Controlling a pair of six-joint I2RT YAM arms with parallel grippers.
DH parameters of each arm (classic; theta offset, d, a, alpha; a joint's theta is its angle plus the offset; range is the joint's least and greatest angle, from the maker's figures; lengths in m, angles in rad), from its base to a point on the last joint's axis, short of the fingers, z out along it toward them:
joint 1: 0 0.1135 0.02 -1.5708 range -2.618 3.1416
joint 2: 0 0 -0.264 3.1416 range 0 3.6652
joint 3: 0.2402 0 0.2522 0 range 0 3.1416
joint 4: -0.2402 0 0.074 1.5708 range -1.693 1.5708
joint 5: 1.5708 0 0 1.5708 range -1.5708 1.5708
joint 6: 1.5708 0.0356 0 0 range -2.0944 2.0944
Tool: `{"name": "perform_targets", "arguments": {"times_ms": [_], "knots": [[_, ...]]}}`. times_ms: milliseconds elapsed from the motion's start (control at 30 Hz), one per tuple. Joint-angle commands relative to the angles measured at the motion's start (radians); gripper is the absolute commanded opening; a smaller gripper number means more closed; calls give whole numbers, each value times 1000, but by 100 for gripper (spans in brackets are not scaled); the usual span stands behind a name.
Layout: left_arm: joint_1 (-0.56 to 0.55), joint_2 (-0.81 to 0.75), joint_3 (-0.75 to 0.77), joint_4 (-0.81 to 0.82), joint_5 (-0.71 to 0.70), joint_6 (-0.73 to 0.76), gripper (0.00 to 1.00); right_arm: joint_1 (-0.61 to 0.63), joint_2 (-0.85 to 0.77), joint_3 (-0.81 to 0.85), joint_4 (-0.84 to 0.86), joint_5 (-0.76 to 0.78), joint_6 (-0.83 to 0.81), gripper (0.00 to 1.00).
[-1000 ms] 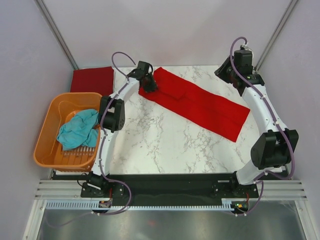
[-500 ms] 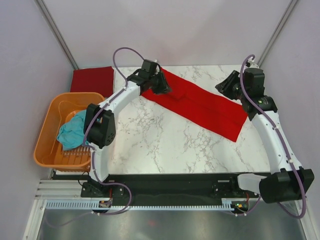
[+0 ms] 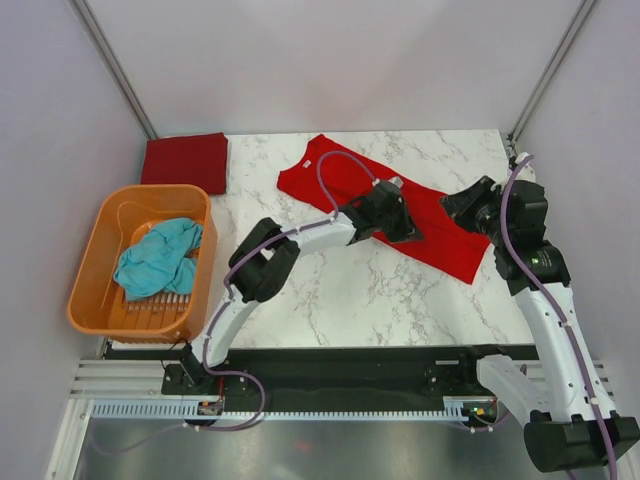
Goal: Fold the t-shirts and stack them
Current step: Fold the tshirt
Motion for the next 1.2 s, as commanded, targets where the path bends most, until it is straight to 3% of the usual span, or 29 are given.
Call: {"name": "perform_targets", "arguments": {"times_ms": [0, 233, 567, 767, 1000, 1167], "knots": [[-35, 68, 91, 117, -98, -121, 2, 2, -20, 4, 14, -25, 21, 21], [-56, 160, 114, 77, -99, -198, 2, 1, -32, 75, -26, -16, 4, 22], [-67, 79, -44, -96, -144, -149, 2, 2, -17, 95, -24, 15, -20, 26], [-71, -87, -320, -112, -170, -100, 2, 2, 31, 147, -47, 46, -74, 32], [-48, -381, -735, -129, -248, -26, 2, 2, 212, 156, -47, -80, -164, 35], [8, -545, -918, -130, -260, 0, 2, 11, 428, 138, 121, -160, -224, 44]]}}
